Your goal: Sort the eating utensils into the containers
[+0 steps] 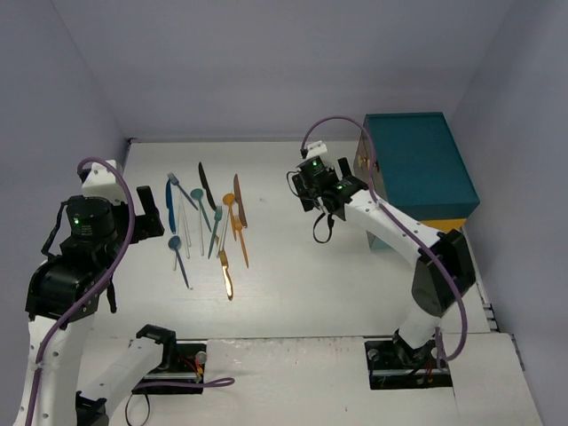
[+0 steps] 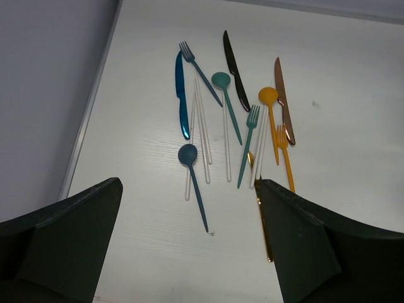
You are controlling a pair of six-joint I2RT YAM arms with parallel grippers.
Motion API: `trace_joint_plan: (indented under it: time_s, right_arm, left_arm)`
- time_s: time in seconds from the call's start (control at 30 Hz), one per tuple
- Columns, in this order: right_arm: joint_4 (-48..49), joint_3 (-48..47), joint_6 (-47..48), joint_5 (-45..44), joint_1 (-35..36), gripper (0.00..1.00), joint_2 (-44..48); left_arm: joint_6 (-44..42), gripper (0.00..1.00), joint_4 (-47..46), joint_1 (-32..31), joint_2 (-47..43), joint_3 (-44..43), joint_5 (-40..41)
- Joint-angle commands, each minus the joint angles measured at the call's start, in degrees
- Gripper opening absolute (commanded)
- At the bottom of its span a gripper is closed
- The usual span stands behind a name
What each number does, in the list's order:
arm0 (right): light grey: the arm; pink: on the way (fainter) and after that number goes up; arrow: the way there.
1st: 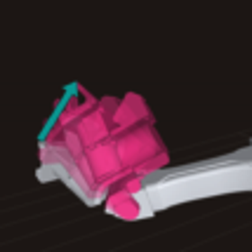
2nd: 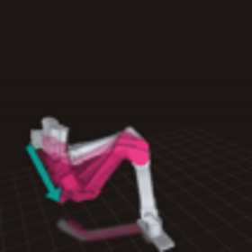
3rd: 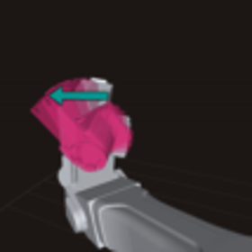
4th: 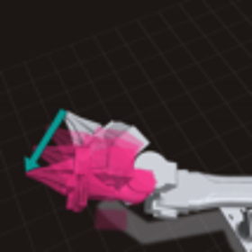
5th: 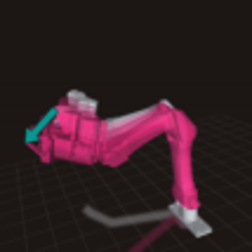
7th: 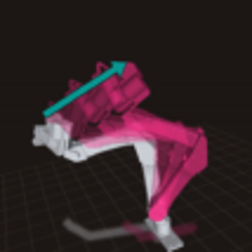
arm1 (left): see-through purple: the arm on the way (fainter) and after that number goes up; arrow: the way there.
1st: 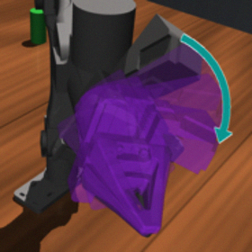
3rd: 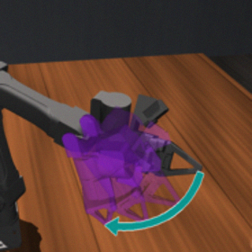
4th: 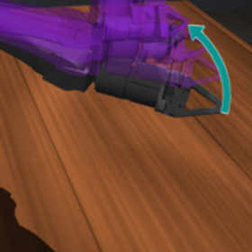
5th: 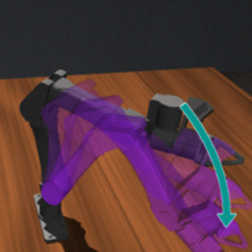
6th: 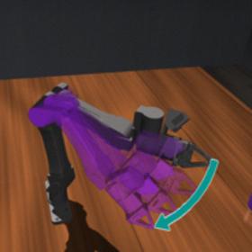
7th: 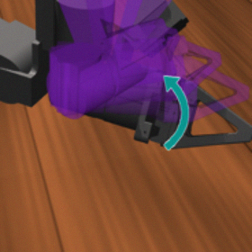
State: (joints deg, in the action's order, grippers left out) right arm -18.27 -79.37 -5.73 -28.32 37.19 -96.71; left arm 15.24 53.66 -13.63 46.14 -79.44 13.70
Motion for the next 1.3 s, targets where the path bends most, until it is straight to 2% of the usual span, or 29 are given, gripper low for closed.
trace_joint_plan:
  time_s: [0.0,0.2,0.43,0.9,1.27]
  right_arm:
    - [0.8,-1.7,-3.4,-7.7,0.0,0.98,-4.6]
    - [-0.4,-3.2,-6.0,-12.2,-2.5,1.00,-12.6]
    - [-0.6,-5.4,-6.9,-10.8,-6.7,1.00,-18.4]
    - [-0.5,-13.1,-4.0,-8.4,-10.8,1.00,-24.9]
    - [-0.6,-13.4,-3.5,-5.6,-12.9,1.00,-27.0]
  left_arm:
    - [0.8,0.88,0.0,-0.3,0.3,0.2,-0.4]
    - [1.3,0.88,0.2,-0.3,0.3,0.9,-0.9]
    - [1.7,0.88,0.3,-0.4,0.8,2.4,-1.7]
    - [0.9,0.88,0.1,-0.4,2.0,2.3,-1.1]
    - [0.8,0.88,0.1,-0.4,2.3,2.7,-1.2]
